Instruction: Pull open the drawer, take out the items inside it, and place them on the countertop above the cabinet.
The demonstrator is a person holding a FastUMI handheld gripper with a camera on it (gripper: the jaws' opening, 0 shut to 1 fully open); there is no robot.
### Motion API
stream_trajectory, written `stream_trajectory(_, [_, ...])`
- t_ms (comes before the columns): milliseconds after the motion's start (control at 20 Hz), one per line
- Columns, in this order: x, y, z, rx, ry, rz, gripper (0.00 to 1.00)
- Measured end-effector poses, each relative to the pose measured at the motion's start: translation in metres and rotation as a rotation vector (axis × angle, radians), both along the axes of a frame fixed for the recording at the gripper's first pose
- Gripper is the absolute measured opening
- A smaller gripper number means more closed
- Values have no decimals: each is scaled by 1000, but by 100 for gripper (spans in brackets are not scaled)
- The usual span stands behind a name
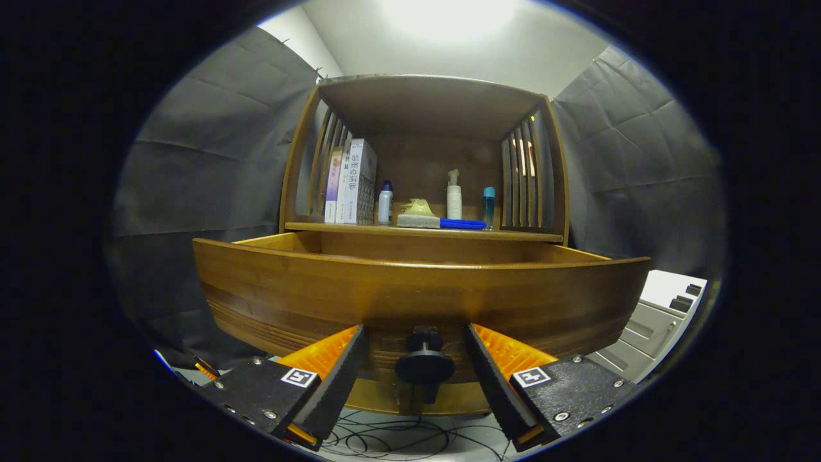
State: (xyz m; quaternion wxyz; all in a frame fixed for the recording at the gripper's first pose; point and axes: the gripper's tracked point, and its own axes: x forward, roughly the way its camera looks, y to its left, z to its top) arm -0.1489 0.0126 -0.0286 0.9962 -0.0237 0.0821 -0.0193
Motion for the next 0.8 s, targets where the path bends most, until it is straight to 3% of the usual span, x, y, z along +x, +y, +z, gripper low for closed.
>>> stream_trajectory(800, [42,2,6,23,-2,4,96])
